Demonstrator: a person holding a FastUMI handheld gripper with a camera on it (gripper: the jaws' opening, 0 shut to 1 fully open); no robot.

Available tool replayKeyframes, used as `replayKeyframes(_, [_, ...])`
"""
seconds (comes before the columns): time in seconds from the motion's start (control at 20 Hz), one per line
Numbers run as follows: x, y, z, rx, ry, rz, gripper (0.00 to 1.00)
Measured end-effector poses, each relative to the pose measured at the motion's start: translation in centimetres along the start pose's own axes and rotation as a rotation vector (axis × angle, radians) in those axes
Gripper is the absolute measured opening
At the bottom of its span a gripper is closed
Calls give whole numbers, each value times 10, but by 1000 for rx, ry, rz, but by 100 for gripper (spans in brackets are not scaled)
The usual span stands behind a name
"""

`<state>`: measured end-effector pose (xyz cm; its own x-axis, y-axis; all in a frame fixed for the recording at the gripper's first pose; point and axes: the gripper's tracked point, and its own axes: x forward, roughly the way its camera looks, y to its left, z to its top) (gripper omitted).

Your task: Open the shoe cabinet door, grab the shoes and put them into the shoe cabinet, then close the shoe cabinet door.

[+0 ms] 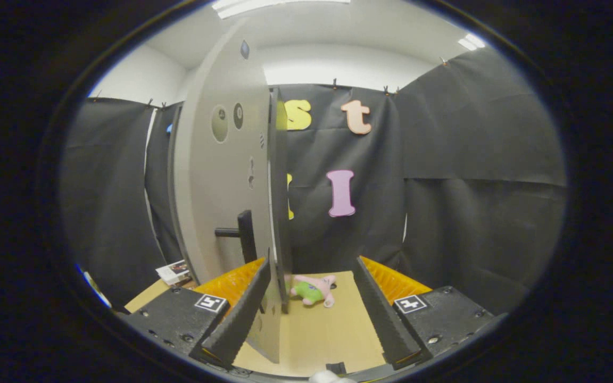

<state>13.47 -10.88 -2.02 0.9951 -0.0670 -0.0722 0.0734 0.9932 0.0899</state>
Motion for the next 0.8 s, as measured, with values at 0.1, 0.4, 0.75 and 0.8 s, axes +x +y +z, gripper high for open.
replayKeyframes(0.1, [6,7,4,-1,-3,48,98])
replayKeyframes(0.4, [4,45,0,-55,32,128,93])
replayKeyframes(0.75, [16,127,-11,-36,35,152,93])
replayKeyframes(0.8, [22,140,-15,-31,41,157,93])
